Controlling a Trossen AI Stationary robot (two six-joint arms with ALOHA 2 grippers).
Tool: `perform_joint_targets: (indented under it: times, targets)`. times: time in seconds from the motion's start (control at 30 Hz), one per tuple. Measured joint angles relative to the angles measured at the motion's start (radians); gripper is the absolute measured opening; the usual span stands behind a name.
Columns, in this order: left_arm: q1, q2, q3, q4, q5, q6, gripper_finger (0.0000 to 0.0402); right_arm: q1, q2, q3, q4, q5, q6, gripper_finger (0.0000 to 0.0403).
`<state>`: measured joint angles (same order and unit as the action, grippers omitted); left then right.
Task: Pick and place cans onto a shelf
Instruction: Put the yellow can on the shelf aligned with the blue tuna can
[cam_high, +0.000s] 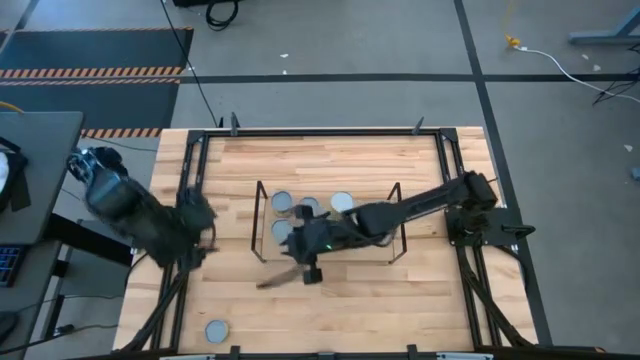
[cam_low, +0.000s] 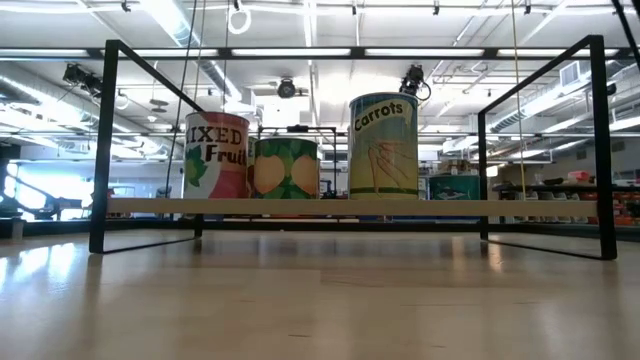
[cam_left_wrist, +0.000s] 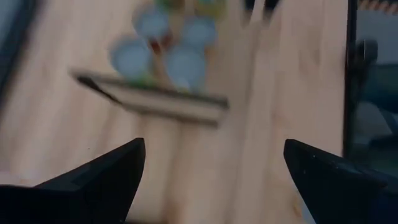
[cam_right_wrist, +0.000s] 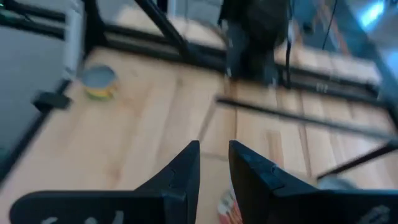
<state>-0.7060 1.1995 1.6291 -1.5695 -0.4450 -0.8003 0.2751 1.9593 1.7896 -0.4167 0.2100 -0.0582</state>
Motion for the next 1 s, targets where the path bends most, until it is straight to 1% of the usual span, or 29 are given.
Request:
perform_joint_targets:
  times: [0.13,0.23,0.3,0.4,0.5,0.57,0.7,0.83,1.0]
  targets:
    - [-0.118,0.005,-0.174,0.05,0.118,-0.197,0.0387,0.078,-0.03,0.0,0.014,0.063,-0.049,0.0092]
    - [-0.186,0.006,-0.311,0.165,0.249,-0.334,0.0387,0.14,-0.044,0.0,0.048,0.117,-0.07,0.0091]
    - [-0.229,0.01,-0.389,0.258,0.331,-0.409,0.0387,0.175,-0.051,0.0,0.063,0.135,-0.072,0.0091]
    - [-0.282,0.043,-0.477,0.385,0.437,-0.478,0.0384,0.218,-0.05,0.0,0.071,0.135,-0.055,0.0091]
    - [-0.324,0.097,-0.536,0.498,0.54,-0.526,0.0366,0.249,-0.048,0.0,0.081,0.135,-0.016,0.0091]
    - [-0.346,0.146,-0.561,0.567,0.587,-0.54,0.0345,0.261,-0.048,0.0,0.08,0.135,0.023,0.0091]
    - [-0.377,0.255,-0.581,0.686,0.638,-0.551,0.0283,0.275,-0.048,0.0,0.081,0.138,0.065,0.0091]
    - [-0.383,0.357,-0.583,0.779,0.66,-0.567,0.0203,0.289,-0.047,0.0,0.087,0.138,0.075,0.0091]
    - [-0.399,0.453,-0.583,0.787,0.659,-0.583,0.0101,0.307,-0.047,0.0,0.088,0.143,0.108,0.0091]
